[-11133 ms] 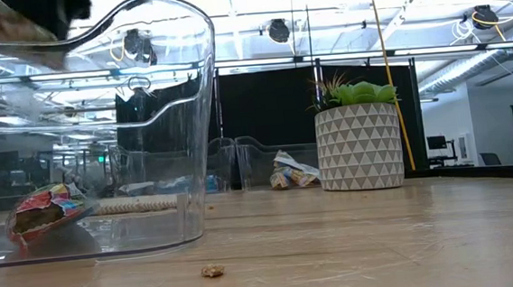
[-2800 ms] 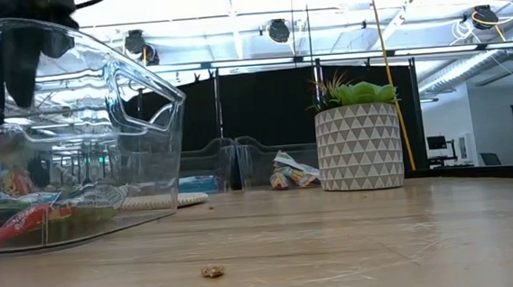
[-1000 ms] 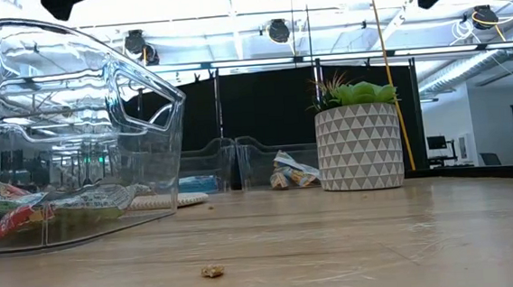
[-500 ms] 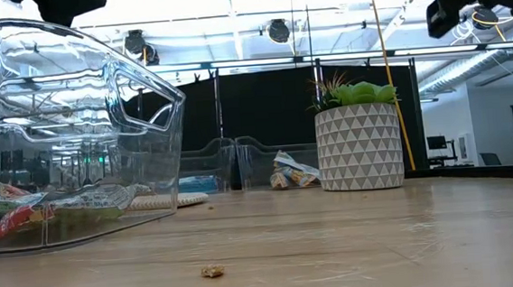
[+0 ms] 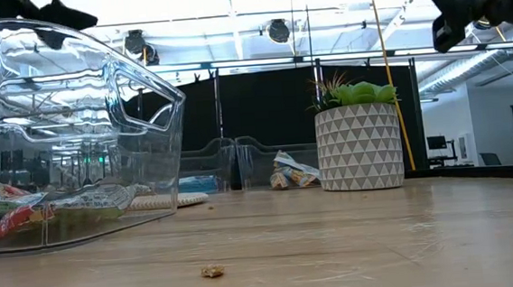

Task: Pick and place Granola Bars by type
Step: Return to Home Position

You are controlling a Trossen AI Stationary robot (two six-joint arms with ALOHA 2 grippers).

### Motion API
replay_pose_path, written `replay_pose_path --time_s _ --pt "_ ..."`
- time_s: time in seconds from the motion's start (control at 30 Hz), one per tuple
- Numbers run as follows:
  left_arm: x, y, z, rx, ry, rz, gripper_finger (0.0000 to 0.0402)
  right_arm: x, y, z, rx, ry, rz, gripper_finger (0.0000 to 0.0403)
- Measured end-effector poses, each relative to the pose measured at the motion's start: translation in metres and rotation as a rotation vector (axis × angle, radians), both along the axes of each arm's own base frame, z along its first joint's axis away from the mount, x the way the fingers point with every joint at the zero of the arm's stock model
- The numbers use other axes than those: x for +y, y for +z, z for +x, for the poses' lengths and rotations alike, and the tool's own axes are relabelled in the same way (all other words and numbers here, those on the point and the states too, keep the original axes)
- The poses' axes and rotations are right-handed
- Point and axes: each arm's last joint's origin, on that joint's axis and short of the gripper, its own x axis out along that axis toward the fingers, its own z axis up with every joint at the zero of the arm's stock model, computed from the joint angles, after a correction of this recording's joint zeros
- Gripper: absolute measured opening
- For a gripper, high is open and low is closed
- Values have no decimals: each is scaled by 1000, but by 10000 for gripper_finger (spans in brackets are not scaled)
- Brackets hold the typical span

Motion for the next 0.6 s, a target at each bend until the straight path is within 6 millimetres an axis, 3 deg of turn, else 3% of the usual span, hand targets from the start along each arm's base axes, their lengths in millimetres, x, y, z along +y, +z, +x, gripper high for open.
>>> replay_pose_path --time_s 0.6 --pt "6 -75 -13 -105 -10 -91 316 0 -16 3 166 -7 -24 208"
